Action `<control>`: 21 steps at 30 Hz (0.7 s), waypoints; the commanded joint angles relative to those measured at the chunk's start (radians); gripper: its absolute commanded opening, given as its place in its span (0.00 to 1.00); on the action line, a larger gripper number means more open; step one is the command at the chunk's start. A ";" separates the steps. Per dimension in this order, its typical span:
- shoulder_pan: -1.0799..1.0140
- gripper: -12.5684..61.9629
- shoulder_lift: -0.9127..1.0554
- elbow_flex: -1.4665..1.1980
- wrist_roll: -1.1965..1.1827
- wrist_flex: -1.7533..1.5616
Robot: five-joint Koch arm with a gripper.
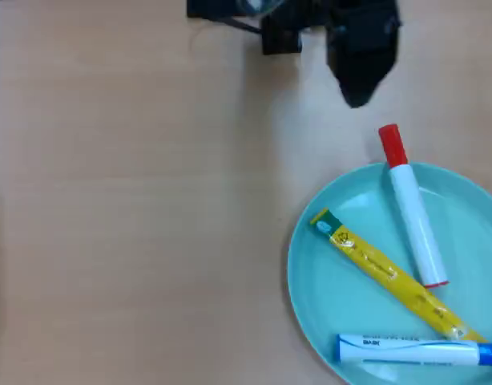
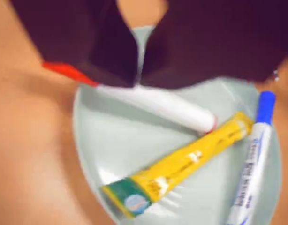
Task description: Pick up the blue pen, then put it in the green bowl
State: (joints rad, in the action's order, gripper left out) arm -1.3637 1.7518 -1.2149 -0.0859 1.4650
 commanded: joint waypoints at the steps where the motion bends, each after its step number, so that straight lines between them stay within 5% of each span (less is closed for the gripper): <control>1: -0.072 0.08 0.172 -0.043 0.029 -0.021; 12: -0.273 0.08 0.620 -0.805 0.124 -0.413; 21: -0.353 0.08 0.624 -1.140 0.189 -0.680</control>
State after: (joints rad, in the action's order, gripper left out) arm -1.7012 2.2780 -2.3853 0.0936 0.8836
